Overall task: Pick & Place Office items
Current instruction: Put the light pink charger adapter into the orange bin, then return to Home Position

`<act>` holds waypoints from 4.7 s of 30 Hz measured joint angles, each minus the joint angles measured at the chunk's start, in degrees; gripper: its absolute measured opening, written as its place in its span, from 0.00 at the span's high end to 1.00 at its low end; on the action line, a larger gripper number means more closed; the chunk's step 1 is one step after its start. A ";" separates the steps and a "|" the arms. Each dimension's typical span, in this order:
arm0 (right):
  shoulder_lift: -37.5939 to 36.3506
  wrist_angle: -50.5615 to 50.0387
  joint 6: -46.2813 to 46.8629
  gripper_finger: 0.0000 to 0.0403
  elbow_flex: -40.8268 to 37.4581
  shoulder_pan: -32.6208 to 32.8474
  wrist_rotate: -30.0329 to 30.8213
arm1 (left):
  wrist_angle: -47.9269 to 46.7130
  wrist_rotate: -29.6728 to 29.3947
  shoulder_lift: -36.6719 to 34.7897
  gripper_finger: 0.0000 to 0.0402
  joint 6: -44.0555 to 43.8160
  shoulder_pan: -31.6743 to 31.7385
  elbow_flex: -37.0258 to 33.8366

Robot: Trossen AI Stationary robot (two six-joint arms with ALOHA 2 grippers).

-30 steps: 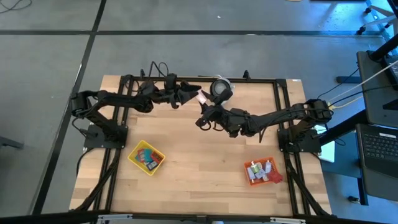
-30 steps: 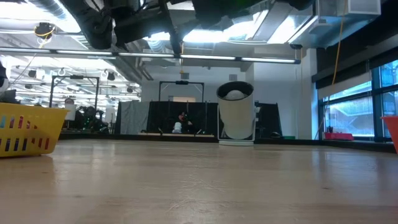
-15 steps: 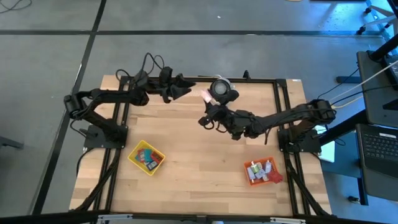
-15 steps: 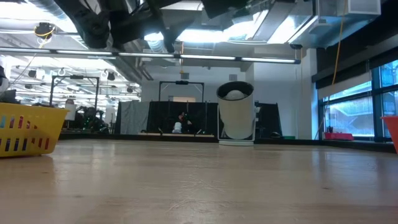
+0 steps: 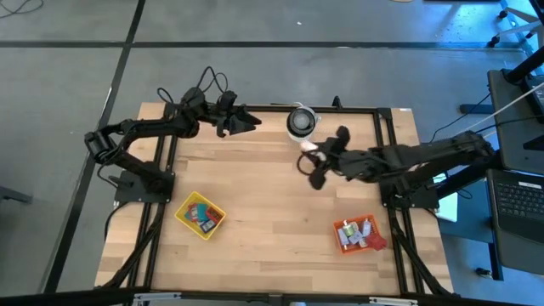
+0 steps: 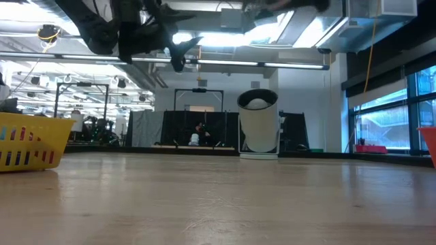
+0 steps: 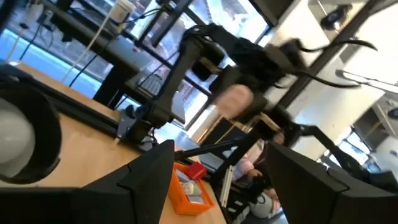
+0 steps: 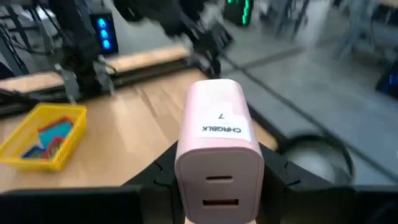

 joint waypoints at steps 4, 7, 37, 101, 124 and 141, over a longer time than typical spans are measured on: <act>-5.96 -7.82 5.70 0.70 -1.58 1.50 -0.42 | -2.07 0.84 -3.23 0.38 2.88 0.58 -0.11; -11.25 -9.96 7.16 0.70 -4.64 2.68 -0.67 | -4.26 0.17 -8.01 0.38 6.15 1.76 -1.45; -27.46 -34.20 68.07 0.70 -24.63 22.67 -27.75 | -62.57 -42.29 -47.38 0.39 27.05 -8.20 -11.93; 2.97 -28.98 85.15 0.43 -21.29 39.38 -31.90 | -59.98 -49.28 -50.29 0.39 28.43 -20.07 -11.87; 0.28 -39.54 87.37 0.43 -17.08 39.38 -28.65 | -60.05 -48.62 -50.28 0.39 27.96 -20.07 -11.87; -1.36 -50.71 86.30 0.47 -12.12 39.80 -10.87 | -49.61 -50.56 -51.86 0.39 30.83 -19.96 -10.90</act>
